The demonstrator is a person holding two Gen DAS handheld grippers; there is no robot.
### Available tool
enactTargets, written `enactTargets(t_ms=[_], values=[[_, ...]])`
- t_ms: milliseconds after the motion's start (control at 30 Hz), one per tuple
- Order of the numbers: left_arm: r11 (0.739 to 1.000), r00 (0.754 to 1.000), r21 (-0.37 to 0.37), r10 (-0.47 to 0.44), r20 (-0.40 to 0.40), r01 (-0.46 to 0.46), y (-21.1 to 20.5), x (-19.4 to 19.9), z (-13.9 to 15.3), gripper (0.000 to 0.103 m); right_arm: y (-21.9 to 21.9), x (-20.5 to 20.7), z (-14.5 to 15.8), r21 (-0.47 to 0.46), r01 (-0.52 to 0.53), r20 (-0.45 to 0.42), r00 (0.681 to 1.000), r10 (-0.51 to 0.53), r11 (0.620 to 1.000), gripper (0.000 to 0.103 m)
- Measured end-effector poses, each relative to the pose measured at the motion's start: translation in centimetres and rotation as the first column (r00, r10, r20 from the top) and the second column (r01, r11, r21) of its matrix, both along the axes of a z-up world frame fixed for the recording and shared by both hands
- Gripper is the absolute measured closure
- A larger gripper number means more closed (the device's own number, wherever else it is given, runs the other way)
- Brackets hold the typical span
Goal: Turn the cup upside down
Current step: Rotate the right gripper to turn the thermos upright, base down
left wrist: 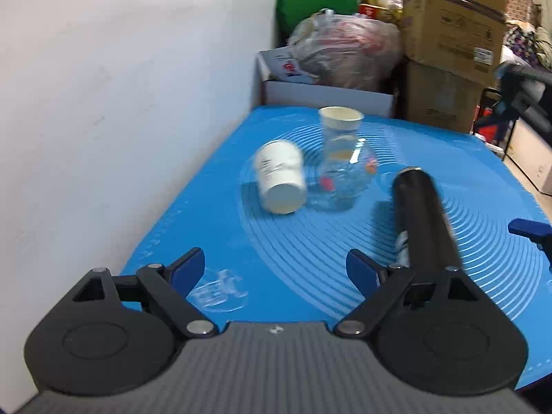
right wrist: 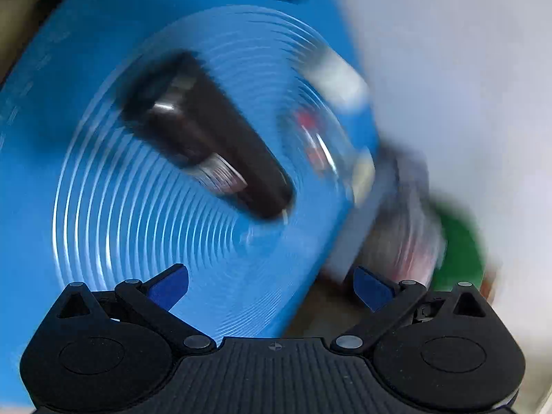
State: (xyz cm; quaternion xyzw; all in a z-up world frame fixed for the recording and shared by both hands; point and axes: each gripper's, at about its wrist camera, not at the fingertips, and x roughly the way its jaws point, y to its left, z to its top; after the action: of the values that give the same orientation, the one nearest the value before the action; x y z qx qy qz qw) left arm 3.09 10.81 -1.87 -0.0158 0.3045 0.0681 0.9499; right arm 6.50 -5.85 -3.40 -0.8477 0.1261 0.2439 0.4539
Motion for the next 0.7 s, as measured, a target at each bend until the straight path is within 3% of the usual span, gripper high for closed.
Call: enactTargets(t_ms=[67,167,267,400,467,533,567,600,700], values=[[1.0,1.0,-0.007,0.015,0.001,-0.015,1.0,-0.3,-0.3,0.014,0.8,-0.4,-2.0,-0.145,-0.138,-0.01,0.99,0.138,0.98,0.0],[0.999,0.999,-0.023,0.038,0.016,-0.037,2.3,-0.8,-0.9,0.014,1.4,-0.3,-4.1,-0.326,-0.284,-0.129,0.958,0.255,0.902,0.0],[0.999,0.999,-0.029,0.045,0.018,-0.044,3.1,-0.8,-1.5,0.014,0.6,0.3,-6.1,-0.502,-0.443,-0.196,0.895,0.402,0.743,0.0],[0.998,0.999,-0.043,0.043,0.002,-0.043,3.7,-0.1,-2.4,0.014,1.2,0.9,-7.5,-0.577,-0.496,-0.253,0.864,0.435,0.649,0.004],[0.997,0.999,-0.061,0.046,-0.003,-0.046,4.0,0.3,-2.8,0.014,1.2,1.0,-8.1,-0.596,-0.531,-0.283,0.841,0.461,0.602,0.013],[0.997,0.999,-0.068,0.045,-0.008,-0.046,4.2,0.6,-3.0,0.014,1.1,1.2,-8.9,-0.629,-0.564,-0.319,0.815,0.484,0.535,0.029],[0.997,0.999,-0.068,0.044,-0.009,-0.044,4.2,0.6,-3.1,0.014,1.0,1.1,-9.7,-0.637,-0.576,-0.328,0.804,0.495,0.513,0.028],[0.997,0.999,-0.068,0.041,-0.011,-0.042,4.2,0.6,-3.2,0.014,1.2,1.1,-10.1,-0.636,-0.58,-0.338,0.802,0.492,0.51,0.029],[0.997,0.999,-0.072,0.038,-0.018,-0.039,4.2,0.8,-3.5,0.014,2.2,1.3,-10.3,-0.617,-0.566,-0.372,0.822,0.431,0.547,0.034]])
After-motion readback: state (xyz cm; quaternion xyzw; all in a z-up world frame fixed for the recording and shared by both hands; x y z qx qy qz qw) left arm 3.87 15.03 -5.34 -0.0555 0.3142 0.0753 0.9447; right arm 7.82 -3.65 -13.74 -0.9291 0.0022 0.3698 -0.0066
